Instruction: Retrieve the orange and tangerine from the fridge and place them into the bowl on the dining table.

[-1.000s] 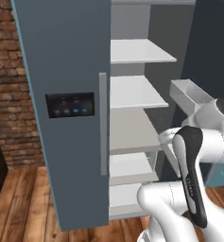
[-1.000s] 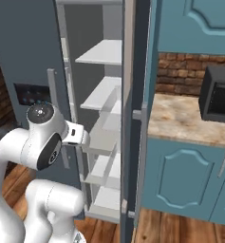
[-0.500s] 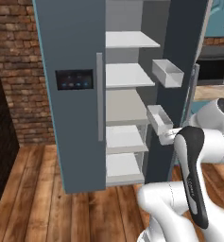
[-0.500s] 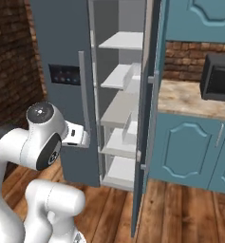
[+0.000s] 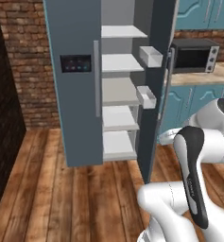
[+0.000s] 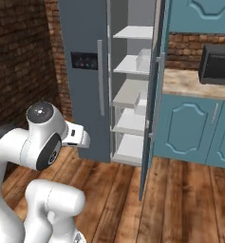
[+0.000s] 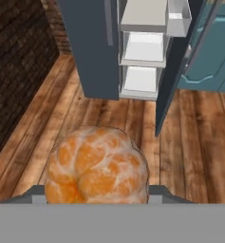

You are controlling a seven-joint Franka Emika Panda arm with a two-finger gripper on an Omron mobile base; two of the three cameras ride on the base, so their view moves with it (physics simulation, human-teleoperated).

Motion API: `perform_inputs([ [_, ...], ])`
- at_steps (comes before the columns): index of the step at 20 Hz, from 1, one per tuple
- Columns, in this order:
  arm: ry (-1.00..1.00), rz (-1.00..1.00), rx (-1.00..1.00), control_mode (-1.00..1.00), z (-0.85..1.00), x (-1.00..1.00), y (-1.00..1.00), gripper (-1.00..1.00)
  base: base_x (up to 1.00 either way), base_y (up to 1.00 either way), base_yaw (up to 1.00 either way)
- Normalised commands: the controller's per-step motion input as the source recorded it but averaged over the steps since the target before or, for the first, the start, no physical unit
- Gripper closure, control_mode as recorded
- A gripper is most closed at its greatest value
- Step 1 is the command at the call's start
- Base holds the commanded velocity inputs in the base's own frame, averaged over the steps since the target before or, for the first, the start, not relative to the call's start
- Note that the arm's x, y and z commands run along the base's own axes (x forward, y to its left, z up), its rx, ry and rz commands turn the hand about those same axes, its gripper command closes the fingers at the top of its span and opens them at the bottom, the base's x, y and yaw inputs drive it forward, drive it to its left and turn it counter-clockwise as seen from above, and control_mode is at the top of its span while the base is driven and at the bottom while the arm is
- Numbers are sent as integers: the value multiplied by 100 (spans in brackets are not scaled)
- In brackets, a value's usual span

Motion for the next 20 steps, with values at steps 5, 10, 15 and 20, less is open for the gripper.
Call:
perform_inputs([
  [5,0,0,0,100,0,0,0,100,-100,-11,0],
  [10,0,0,0,100,0,0,0,100,-100,-28,0],
  [15,0,0,0,100,0,0,0,100,-100,-32,0],
  [20,0,0,0,100,0,0,0,100,-100,-32,0],
])
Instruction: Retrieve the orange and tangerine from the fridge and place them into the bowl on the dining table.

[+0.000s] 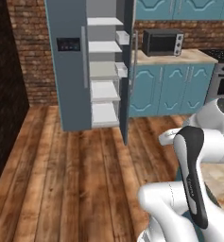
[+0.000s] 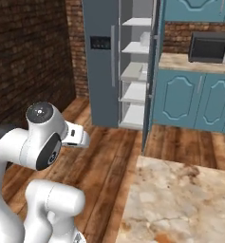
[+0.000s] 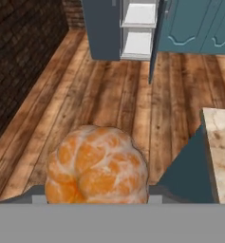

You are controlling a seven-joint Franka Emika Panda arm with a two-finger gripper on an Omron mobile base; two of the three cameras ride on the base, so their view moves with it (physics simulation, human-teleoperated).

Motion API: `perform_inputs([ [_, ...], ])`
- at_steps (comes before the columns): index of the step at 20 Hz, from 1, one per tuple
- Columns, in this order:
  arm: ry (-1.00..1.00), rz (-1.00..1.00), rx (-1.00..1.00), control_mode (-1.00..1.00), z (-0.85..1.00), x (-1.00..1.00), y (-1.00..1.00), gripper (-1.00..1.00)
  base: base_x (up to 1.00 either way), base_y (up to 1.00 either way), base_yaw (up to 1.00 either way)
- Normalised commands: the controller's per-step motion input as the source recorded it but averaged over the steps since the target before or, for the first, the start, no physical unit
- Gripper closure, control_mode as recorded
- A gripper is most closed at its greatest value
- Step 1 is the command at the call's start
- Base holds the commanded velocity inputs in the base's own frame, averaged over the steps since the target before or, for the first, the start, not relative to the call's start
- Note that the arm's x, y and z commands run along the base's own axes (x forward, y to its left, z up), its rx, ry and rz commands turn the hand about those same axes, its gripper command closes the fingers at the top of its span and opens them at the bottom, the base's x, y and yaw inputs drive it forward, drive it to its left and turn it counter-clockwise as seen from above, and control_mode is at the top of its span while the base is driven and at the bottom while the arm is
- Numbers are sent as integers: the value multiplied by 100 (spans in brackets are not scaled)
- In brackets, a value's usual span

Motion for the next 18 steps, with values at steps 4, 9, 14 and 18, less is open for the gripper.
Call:
perform_inputs([
  [4,0,0,0,100,0,0,0,100,-100,-31,0],
  [9,0,0,0,100,0,0,0,100,-100,-32,0],
  [14,0,0,0,100,0,0,0,100,-100,-31,0],
  [18,0,0,0,100,0,0,0,100,-100,-41,-1],
])
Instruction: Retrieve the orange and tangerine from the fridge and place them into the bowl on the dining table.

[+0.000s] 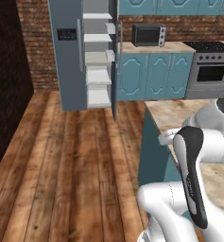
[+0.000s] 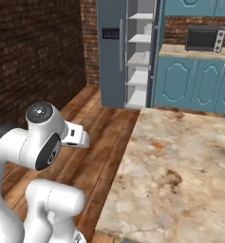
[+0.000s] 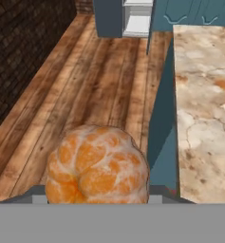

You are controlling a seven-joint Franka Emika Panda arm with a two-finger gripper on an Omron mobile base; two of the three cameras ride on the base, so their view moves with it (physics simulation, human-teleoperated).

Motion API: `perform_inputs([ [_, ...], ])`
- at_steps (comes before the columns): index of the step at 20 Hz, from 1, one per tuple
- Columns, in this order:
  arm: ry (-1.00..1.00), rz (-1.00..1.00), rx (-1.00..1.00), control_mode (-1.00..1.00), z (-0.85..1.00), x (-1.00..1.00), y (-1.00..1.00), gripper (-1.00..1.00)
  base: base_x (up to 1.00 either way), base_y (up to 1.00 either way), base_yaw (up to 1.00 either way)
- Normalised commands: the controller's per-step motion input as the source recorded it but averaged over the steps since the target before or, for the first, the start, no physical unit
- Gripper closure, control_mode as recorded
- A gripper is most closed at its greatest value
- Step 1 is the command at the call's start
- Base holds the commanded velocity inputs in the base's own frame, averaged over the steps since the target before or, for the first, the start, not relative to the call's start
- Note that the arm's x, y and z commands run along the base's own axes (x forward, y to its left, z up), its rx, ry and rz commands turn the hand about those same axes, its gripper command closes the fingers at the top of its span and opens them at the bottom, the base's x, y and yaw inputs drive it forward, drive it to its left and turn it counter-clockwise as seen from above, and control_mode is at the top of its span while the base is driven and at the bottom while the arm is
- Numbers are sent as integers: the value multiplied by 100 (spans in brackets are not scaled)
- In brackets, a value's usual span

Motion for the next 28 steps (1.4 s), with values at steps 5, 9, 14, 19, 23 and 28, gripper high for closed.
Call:
perform_inputs([
  [5,0,0,0,100,0,0,0,100,-99,-48,-4],
  [9,0,0,0,100,0,0,0,100,-83,-57,-7],
  [14,0,0,0,100,0,0,0,100,-20,-69,-10],
  [19,0,0,0,100,0,0,0,100,24,-63,-11],
  [23,0,0,0,100,0,0,0,100,46,-59,-10],
  [28,0,0,0,100,0,0,0,100,39,-63,-16],
])
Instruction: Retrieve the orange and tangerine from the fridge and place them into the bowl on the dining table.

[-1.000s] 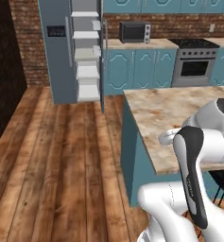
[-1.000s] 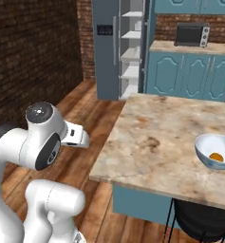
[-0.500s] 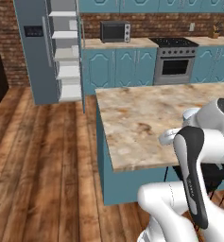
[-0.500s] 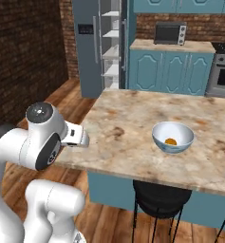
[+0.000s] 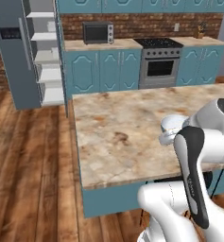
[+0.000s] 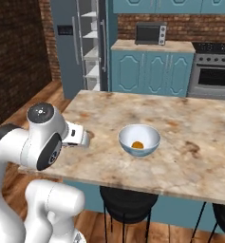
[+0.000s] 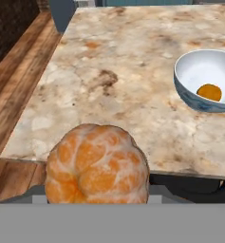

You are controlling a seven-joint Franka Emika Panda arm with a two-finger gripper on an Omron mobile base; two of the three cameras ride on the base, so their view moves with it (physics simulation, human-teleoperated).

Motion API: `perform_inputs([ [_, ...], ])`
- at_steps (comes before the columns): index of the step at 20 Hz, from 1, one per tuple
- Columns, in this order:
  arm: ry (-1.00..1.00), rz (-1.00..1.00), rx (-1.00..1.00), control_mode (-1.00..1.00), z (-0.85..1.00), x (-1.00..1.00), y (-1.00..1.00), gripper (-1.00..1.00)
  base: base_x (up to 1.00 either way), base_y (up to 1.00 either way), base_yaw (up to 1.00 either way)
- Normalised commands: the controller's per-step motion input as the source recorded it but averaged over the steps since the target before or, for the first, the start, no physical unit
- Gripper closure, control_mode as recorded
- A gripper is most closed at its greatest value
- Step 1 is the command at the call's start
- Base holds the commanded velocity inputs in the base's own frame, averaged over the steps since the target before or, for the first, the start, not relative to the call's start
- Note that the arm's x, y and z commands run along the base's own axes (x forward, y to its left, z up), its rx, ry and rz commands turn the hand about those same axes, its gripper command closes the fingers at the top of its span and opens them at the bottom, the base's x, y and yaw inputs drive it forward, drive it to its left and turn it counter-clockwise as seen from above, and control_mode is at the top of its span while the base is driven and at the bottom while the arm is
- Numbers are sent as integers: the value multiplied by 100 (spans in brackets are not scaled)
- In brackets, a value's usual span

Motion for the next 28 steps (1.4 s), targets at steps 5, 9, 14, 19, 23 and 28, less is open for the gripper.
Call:
perform_inputs([
  [5,0,0,0,100,0,0,0,100,25,-55,-19],
  [9,1,-12,0,-100,-10,45,-28,100,11,-9,-4],
  [14,2,-15,0,-100,-11,79,-37,100,0,0,0],
  [19,4,-12,0,-100,-6,78,-46,100,0,0,0],
  [23,10,0,2,-100,-5,53,-49,100,0,0,0],
  [28,8,0,2,-100,-15,45,-32,100,0,0,0],
])
